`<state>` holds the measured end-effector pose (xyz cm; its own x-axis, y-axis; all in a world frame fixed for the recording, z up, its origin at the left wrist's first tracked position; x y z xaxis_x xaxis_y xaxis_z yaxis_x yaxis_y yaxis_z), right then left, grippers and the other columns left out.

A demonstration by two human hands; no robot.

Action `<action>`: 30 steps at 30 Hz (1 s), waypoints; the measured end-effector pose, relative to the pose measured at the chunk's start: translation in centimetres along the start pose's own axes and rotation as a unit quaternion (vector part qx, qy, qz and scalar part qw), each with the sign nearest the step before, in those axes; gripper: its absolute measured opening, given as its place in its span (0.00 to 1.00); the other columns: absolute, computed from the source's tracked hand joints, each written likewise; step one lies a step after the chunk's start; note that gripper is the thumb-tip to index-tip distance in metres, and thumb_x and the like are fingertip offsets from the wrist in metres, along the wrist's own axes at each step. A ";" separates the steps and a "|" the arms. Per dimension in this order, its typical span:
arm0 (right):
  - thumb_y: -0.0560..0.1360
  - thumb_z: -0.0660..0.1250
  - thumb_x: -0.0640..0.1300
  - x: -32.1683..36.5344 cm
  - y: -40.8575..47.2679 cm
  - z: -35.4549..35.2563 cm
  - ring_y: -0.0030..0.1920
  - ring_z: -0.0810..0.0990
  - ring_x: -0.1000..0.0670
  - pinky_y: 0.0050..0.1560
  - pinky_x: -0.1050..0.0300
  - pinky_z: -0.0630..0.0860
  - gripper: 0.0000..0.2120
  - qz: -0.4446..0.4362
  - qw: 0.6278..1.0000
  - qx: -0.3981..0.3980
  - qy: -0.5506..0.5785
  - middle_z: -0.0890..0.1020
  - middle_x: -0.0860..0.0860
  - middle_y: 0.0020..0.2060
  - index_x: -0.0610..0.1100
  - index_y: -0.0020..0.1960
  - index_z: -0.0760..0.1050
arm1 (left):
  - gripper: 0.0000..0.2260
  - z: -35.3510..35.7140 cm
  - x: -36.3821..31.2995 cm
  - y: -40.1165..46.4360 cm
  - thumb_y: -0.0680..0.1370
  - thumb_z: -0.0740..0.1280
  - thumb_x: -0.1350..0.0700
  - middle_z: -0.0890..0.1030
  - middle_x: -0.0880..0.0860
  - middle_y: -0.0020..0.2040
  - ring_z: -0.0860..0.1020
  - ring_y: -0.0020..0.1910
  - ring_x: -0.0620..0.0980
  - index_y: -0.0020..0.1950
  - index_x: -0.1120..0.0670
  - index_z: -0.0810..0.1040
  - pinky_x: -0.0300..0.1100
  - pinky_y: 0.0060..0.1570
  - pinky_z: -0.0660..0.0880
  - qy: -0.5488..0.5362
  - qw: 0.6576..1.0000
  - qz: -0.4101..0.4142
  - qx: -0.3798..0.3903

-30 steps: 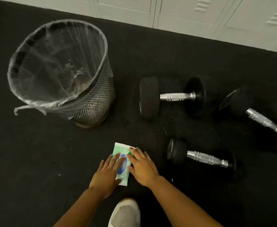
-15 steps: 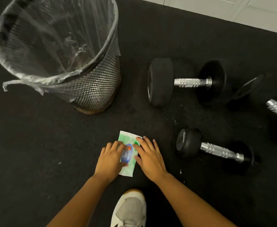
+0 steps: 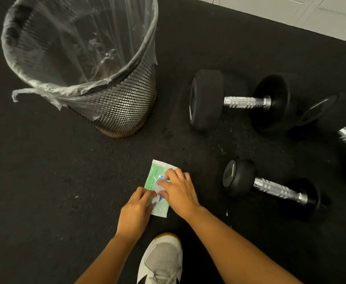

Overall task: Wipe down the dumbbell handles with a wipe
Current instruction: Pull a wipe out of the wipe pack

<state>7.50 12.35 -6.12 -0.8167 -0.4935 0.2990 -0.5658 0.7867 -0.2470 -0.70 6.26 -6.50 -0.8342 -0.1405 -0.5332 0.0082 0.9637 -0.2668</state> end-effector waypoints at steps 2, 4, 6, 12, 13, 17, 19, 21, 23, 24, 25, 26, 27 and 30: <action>0.77 0.61 0.49 0.6 0.2 0.5 0.58 0.66 0.47 0.57 0.52 0.65 0.15 0.000 1.000 0.012 0.007 0.69 0.47 0.58 0.46 0.62 0.71 | 0.14 0.1 0.0 0.0 0.69 0.74 0.59 0.76 0.51 0.49 0.77 0.38 0.46 0.53 0.53 0.76 0.30 0.27 0.68 -0.009 1.000 -0.005 0.001; 0.77 0.61 0.46 1.4 0.4 1.0 0.57 0.67 0.47 0.57 0.52 0.64 0.13 -0.007 1.000 0.024 0.008 0.70 0.46 0.58 0.44 0.61 0.71 | 0.15 0.1 0.3 0.1 0.70 0.73 0.59 0.74 0.51 0.51 0.76 0.38 0.46 0.54 0.53 0.74 0.32 0.27 0.68 -0.016 1.000 -0.025 -0.006; 0.77 0.61 0.44 1.3 0.5 1.0 0.56 0.69 0.47 0.57 0.52 0.65 0.12 -0.002 0.999 0.025 0.035 0.71 0.47 0.57 0.44 0.59 0.73 | 0.17 -0.1 1.0 0.1 0.71 0.72 0.59 0.72 0.51 0.53 0.76 0.39 0.48 0.56 0.55 0.70 0.38 0.29 0.72 -0.043 0.996 -0.071 -0.014; 0.76 0.63 0.42 -0.7 -0.5 -0.3 0.55 0.74 0.51 0.53 0.58 0.75 0.04 0.081 0.972 -0.003 0.221 0.71 0.50 0.55 0.43 0.49 0.75 | 0.18 -0.5 2.2 0.0 0.70 0.73 0.59 0.74 0.48 0.48 0.76 0.41 0.46 0.46 0.51 0.64 0.37 0.33 0.71 -0.126 0.976 -0.175 -0.027; 0.76 0.64 0.42 -0.8 -0.8 -0.5 0.55 0.74 0.52 0.52 0.61 0.76 0.04 0.097 0.965 -0.015 0.244 0.71 0.50 0.55 0.42 0.49 0.75 | 0.17 -0.5 2.3 0.1 0.70 0.73 0.59 0.75 0.49 0.48 0.75 0.40 0.46 0.44 0.52 0.64 0.35 0.32 0.69 -0.120 0.976 -0.178 -0.028; 0.75 0.65 0.38 -1.1 -1.9 -1.7 0.54 0.75 0.54 0.48 0.72 0.72 0.03 0.138 0.930 -0.068 0.333 0.72 0.50 0.54 0.40 0.48 0.76 | 0.09 -0.1 1.8 0.1 0.71 0.73 0.59 0.74 0.52 0.55 0.76 0.39 0.46 0.44 0.57 0.74 0.36 0.32 0.71 -0.062 0.989 -0.135 -0.025; 0.75 0.65 0.38 -1.4 -2.4 -2.1 0.54 0.75 0.54 0.45 0.73 0.72 0.03 0.164 0.914 -0.084 0.362 0.74 0.49 0.53 0.41 0.48 0.76 | 0.10 0.2 1.5 0.1 0.71 0.72 0.59 0.73 0.52 0.58 0.78 0.43 0.47 0.51 0.56 0.77 0.37 0.36 0.76 -0.038 0.993 -0.115 -0.013; 0.74 0.66 0.38 -1.9 -3.0 -2.5 0.53 0.76 0.55 0.45 0.71 0.74 0.02 0.195 0.894 -0.102 0.390 0.76 0.50 0.52 0.43 0.47 0.75 | 0.17 0.4 1.1 0.0 0.73 0.71 0.58 0.71 0.52 0.62 0.78 0.49 0.48 0.61 0.52 0.75 0.38 0.42 0.78 -0.007 0.995 -0.102 0.004; 0.75 0.66 0.39 -2.8 -3.6 -3.1 0.52 0.77 0.55 0.42 0.70 0.75 0.03 0.221 0.870 -0.120 0.424 0.78 0.51 0.51 0.44 0.46 0.75 | 0.21 0.7 0.5 0.1 0.75 0.69 0.56 0.68 0.53 0.65 0.76 0.55 0.50 0.67 0.49 0.70 0.40 0.48 0.78 0.040 0.995 -0.084 0.027; 0.75 0.66 0.38 -3.2 -3.8 -3.5 0.51 0.77 0.56 0.42 0.71 0.75 0.03 0.230 0.858 -0.125 0.442 0.78 0.52 0.50 0.45 0.46 0.75 | 0.22 0.8 0.2 0.2 0.75 0.68 0.56 0.66 0.53 0.66 0.74 0.57 0.50 0.68 0.49 0.68 0.40 0.50 0.77 0.059 0.994 -0.081 0.042; 0.75 0.66 0.38 -3.7 -4.1 -3.9 0.50 0.77 0.56 0.42 0.71 0.75 0.03 0.237 0.847 -0.130 0.458 0.79 0.52 0.48 0.45 0.46 0.75 | 0.23 1.1 0.1 0.4 0.76 0.67 0.56 0.64 0.53 0.67 0.73 0.59 0.50 0.69 0.48 0.66 0.41 0.52 0.77 0.066 0.992 -0.088 0.062; 0.75 0.66 0.38 -4.2 -4.4 -4.4 0.49 0.78 0.56 0.42 0.69 0.75 0.03 0.242 0.840 -0.135 0.466 0.79 0.53 0.47 0.46 0.46 0.75 | 0.24 1.1 0.1 0.7 0.76 0.66 0.56 0.63 0.54 0.68 0.72 0.60 0.51 0.70 0.47 0.64 0.42 0.54 0.76 0.060 0.989 -0.108 0.084; 0.75 0.66 0.38 -4.8 -4.7 -5.0 0.48 0.78 0.56 0.43 0.67 0.76 0.04 0.247 0.835 -0.142 0.470 0.79 0.53 0.45 0.47 0.45 0.74 | 0.24 1.1 0.1 1.0 0.76 0.66 0.56 0.63 0.54 0.68 0.72 0.61 0.52 0.71 0.47 0.64 0.43 0.56 0.74 0.039 0.984 -0.136 0.106; 0.74 0.65 0.36 -6.6 -5.5 -6.8 0.45 0.79 0.55 0.43 0.59 0.79 0.08 0.260 0.809 -0.166 0.500 0.80 0.53 0.42 0.49 0.44 0.74 | 0.15 -0.8 -1.5 2.5 0.77 0.64 0.57 0.72 0.59 0.62 0.75 0.57 0.56 0.64 0.51 0.74 0.45 0.55 0.72 -0.055 0.978 -0.177 0.093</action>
<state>16.80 13.81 -0.49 -0.3404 0.3533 0.8714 0.0232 0.9296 -0.3678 0.16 9.10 -5.70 -0.7387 -0.4907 -0.4621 -0.1613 0.7944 -0.5856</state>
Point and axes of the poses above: each hand's wrist, its own y-axis towards the middle knuckle, its own z-axis out of the palm, x = y × z, the point moved 10 cm from there along y, towards the middle knuckle
